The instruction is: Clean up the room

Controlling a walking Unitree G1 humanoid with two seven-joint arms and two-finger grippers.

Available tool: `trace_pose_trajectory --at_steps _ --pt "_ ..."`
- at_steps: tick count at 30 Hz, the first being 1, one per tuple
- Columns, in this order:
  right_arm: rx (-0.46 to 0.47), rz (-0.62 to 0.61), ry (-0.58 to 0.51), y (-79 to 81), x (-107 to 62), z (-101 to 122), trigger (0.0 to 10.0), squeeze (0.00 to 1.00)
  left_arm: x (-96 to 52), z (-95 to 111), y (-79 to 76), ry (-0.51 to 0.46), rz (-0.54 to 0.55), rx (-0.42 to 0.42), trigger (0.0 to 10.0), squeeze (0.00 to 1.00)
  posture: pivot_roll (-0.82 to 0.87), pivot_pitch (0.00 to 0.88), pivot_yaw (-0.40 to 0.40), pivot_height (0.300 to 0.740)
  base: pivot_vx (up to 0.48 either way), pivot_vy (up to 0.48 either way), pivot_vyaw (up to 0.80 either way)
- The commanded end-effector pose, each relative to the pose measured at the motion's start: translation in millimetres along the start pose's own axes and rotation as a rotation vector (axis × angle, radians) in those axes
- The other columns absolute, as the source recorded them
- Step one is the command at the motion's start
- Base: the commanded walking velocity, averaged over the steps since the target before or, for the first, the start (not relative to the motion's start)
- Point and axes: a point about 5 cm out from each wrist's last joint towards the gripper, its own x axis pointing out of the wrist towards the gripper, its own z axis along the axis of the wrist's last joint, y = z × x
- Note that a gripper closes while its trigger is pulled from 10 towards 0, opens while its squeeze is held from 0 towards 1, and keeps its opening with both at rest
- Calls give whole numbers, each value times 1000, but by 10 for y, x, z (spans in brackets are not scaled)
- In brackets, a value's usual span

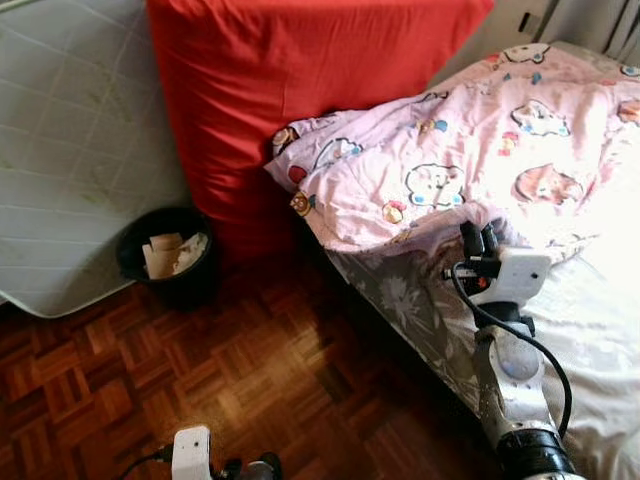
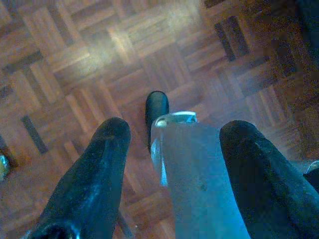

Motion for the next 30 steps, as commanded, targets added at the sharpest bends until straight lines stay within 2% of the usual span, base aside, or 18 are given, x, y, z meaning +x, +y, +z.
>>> trace_pose_trajectory --at_steps 1,6,9,14,15,18,19,22,23,24,25,28,30 --pt "-12 4 -48 -18 43 121 10000 0 -40 -136 40 52 5 16 10000 0 9 182 -2 740 0 0 0" --pt "-27 17 -131 -24 148 376 10000 0 -40 -131 42 50 3 23 10000 0 5 181 -3 740 0 0 0" --pt "-17 53 -142 12 160 449 10000 0 -40 -132 41 51 1 26 10000 0 1 179 -4 740 0 0 0" --pt "-10 97 -82 53 56 374 10000 0 -39 -131 35 52 -3 32 10000 0 3 179 -7 740 0 0 0" --pt "-4 99 -5 21 -65 248 10000 0 -38 -131 30 52 -6 35 10000 0 0 180 -8 740 0 0 0" --pt "11 63 113 -84 -256 31 10000 0 -37 -133 20 54 -14 45 10000 0 5 180 -9 740 0 0 0" --pt "43 24 180 -159 -360 -82 10000 0 -36 -131 15 54 -18 52 10000 0 5 181 -10 740 0 0 0" --pt "32 -11 275 -249 -511 -263 10000 0 -36 -130 15 54 -19 52 10000 0 0 181 -11 740 0 0 0" --pt "32 -11 275 -249 -511 -263 10000 0 -36 -130 15 54 -19 52 10000 0 0 181 -11 740 0 0 0" --pt "13 -5 316 -258 -559 -331 10000 0 -36 -131 14 54 -20 53 10000 0 1 181 -11 740 0 0 0" --pt "-17 14 405 -259 -678 -479 10000 0 -36 -132 13 56 -23 59 10000 0 0 181 -12 740 0 0 0" --pt "-49 73 520 -211 -840 -649 10000 0 -36 -131 13 56 -27 66 10000 0 0 182 -11 740 0 0 0" --pt "-63 108 561 -179 -890 -702 10000 0 -36 -131 13 57 -28 69 10000 0 2 182 -10 740 0 0 0"
